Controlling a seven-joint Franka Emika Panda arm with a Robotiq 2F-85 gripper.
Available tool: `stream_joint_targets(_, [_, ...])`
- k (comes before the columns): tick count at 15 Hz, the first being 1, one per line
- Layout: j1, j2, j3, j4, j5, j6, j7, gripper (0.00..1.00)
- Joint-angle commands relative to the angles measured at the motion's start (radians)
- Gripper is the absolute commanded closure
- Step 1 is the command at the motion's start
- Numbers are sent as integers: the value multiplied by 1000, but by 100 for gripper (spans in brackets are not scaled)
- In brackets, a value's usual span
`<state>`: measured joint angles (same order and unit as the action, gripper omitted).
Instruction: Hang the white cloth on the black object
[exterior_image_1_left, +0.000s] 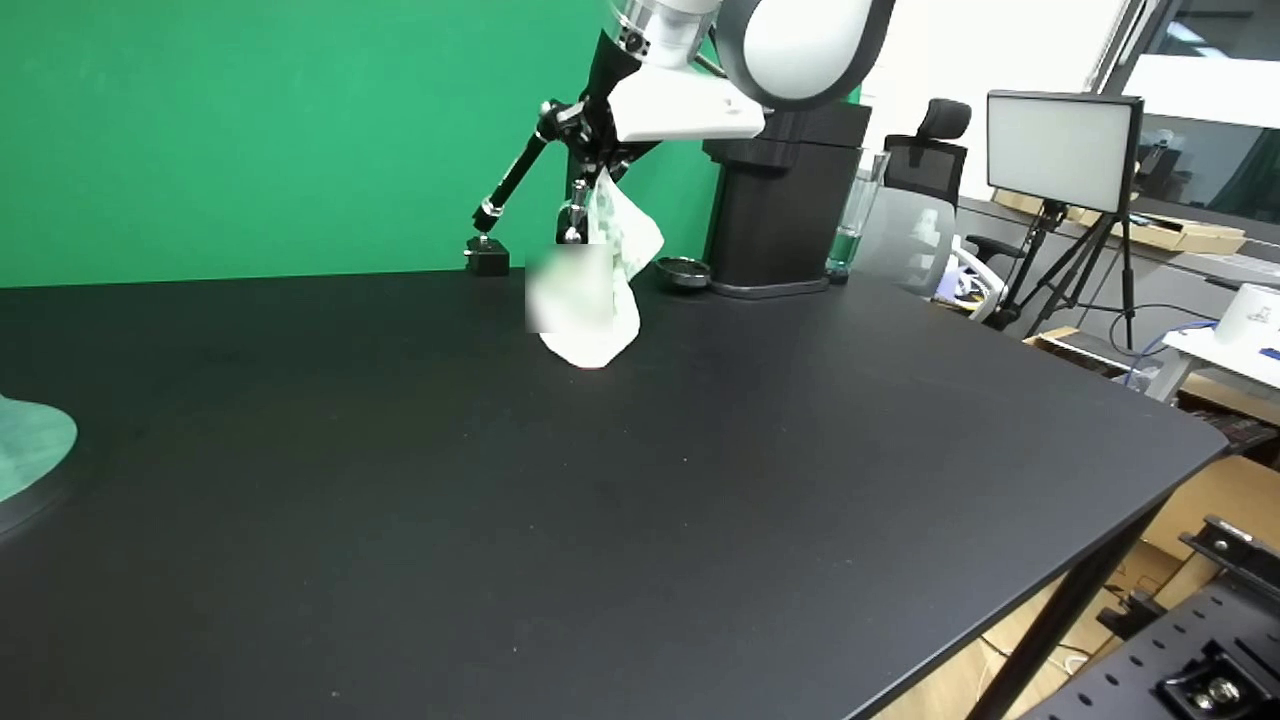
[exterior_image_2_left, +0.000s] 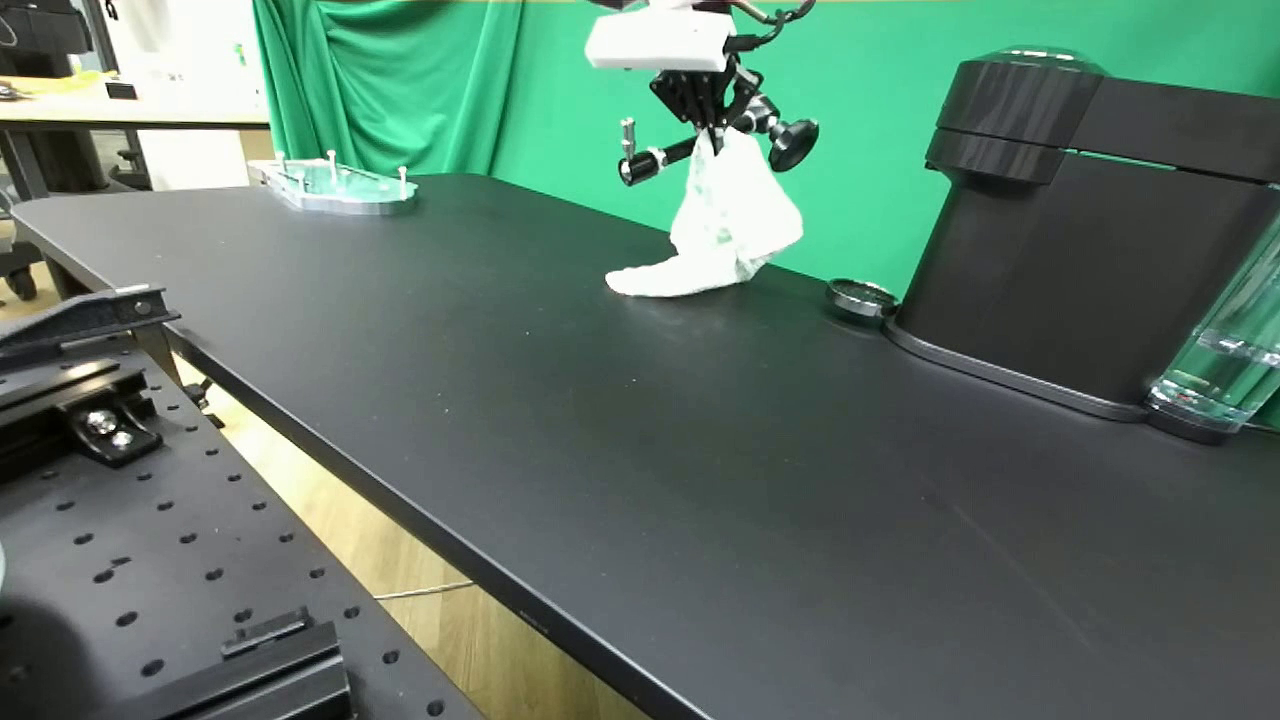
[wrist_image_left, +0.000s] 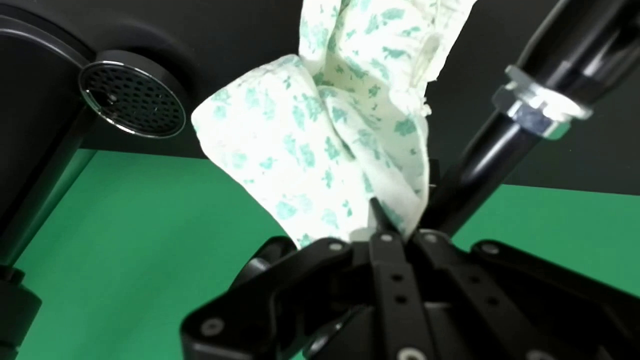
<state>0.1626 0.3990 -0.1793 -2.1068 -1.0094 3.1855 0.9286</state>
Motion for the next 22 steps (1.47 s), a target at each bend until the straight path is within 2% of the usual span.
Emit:
stream_joint_targets(1, [83,-132,-82,-52,-48,-24,79,100])
stream_joint_targets(5, [150,-227,-132,-51,-93,-62,110,100])
stream_joint_targets(7, [173,-288,-120,-81,-105,-106,107,100])
stream_joint_targets(10, [204,-311,-99,-109,-113,-165,117,100])
stream_joint_targets(16, [252,-234,-91,-121,-118,-210,154,100])
stream_joint_targets(22, [262,-97,-93,-59,-99,-199,161,100])
